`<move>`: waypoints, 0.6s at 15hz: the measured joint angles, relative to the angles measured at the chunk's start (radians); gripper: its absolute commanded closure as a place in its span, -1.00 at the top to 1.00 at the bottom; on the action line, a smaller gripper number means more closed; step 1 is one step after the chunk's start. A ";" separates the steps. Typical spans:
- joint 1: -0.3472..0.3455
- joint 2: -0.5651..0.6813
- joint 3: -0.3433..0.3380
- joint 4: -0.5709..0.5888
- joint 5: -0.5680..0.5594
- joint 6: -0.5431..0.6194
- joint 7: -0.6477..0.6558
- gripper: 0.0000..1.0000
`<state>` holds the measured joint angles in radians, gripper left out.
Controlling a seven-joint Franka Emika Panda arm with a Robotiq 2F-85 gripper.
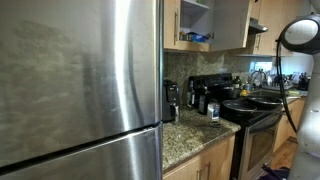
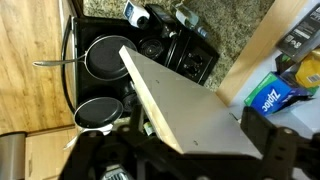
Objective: Put the object in the upper cabinet and close the right upper cabinet door
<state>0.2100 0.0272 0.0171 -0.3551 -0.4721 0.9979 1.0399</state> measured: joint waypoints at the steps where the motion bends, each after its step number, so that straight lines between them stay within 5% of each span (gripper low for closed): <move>1: 0.000 0.002 0.000 -0.005 0.000 -0.010 0.000 1.00; 9: 0.001 0.006 0.000 -0.010 0.000 -0.016 0.003 1.00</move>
<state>0.2110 0.0336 0.0168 -0.3651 -0.4721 0.9817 1.0426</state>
